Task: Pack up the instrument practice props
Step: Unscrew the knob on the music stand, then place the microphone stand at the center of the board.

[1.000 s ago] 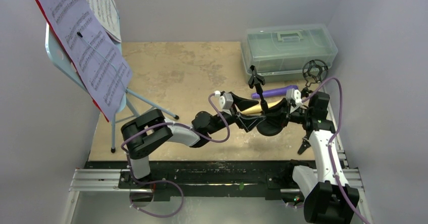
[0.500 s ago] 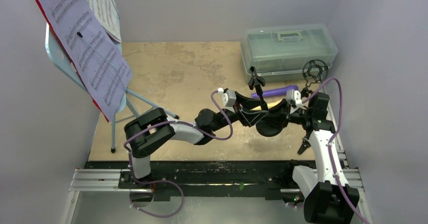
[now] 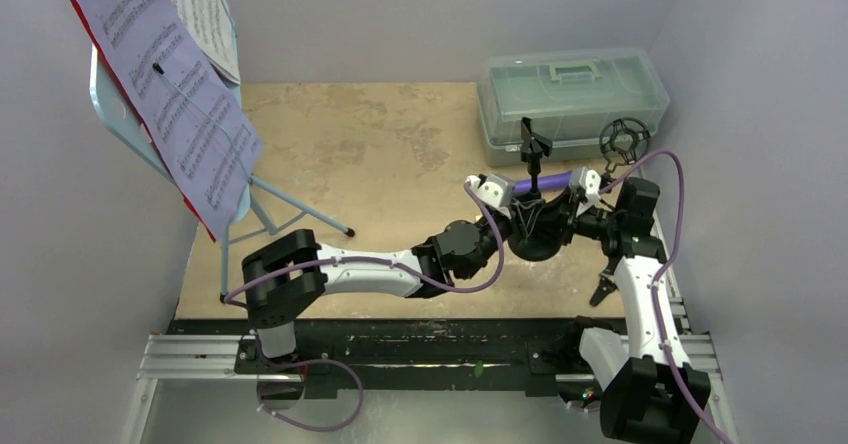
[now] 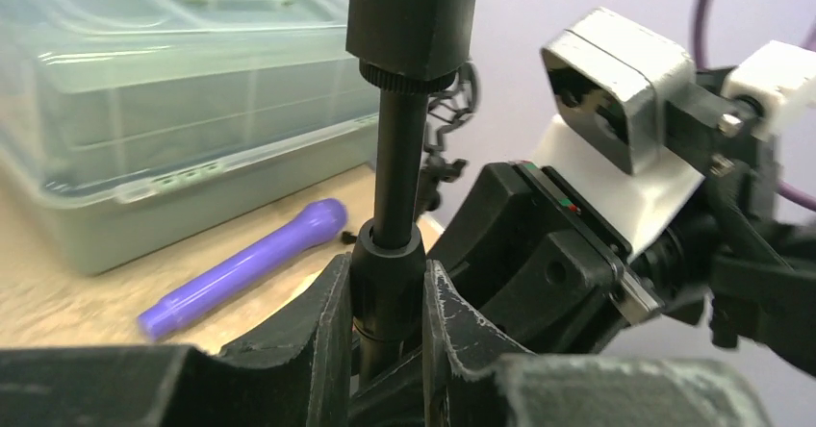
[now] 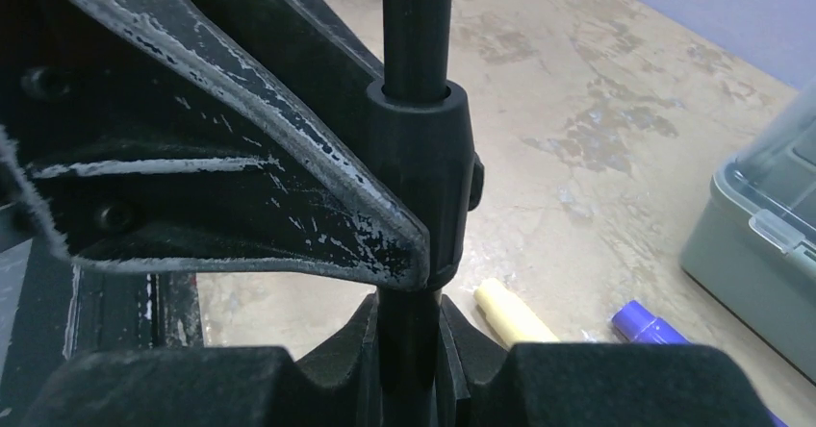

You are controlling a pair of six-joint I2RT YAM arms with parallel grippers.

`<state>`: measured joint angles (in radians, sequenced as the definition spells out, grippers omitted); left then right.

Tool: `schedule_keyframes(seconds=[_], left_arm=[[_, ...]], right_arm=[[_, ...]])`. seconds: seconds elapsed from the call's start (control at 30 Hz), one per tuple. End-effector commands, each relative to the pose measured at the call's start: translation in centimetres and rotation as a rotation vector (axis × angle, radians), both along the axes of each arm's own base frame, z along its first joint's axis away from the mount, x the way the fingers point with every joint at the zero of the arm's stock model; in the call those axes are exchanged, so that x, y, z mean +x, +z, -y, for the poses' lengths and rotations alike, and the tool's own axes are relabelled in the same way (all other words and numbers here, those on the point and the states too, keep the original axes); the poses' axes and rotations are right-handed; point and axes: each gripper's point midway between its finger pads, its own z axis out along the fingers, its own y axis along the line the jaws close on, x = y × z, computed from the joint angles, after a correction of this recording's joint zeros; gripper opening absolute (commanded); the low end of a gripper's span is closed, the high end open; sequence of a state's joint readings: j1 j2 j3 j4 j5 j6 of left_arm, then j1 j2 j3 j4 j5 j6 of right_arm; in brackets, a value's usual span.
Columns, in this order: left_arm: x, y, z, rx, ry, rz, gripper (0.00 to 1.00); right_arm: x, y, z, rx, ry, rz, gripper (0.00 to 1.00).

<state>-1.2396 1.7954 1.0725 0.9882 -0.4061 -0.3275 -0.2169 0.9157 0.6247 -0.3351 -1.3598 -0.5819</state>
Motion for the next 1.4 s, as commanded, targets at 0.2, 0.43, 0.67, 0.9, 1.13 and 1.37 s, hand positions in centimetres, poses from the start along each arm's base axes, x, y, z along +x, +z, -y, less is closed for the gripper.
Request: schedule_keyframes(seconds=[0.2, 0.43, 0.67, 0.9, 1.13, 1.37], left_arm=[[-1.0, 3.8, -3.2, -0.094, 0.093, 0.002, 0.52], [-2.0, 5.4, -7.2, -0.33, -0.253, 0.121, 0.76], [-3.3, 5.9, -6.8, -0.368, -0.358, 0.241, 0.71], [-3.3, 5.7, -5.1, -0.346, -0.4, 0.281, 0.67], [-2.6, 5.3, -3.5, -0.319, -0.403, 0.296, 0.57], [-2.2, 4.9, -2.2, -0.292, -0.415, 0.289, 0.42]], right_arm=[[0.7, 2.4, -0.3, -0.002, 0.012, 0.098, 0.0], [0.2, 2.5, -0.6, 0.007, 0.042, 0.103, 0.0], [-0.1, 2.5, -0.7, 0.014, 0.06, 0.103, 0.0], [-0.2, 2.4, -0.8, 0.016, 0.068, 0.101, 0.0], [-0.3, 2.4, -0.8, 0.017, 0.071, 0.098, 0.0], [-0.3, 2.4, -0.8, 0.017, 0.072, 0.099, 0.0]])
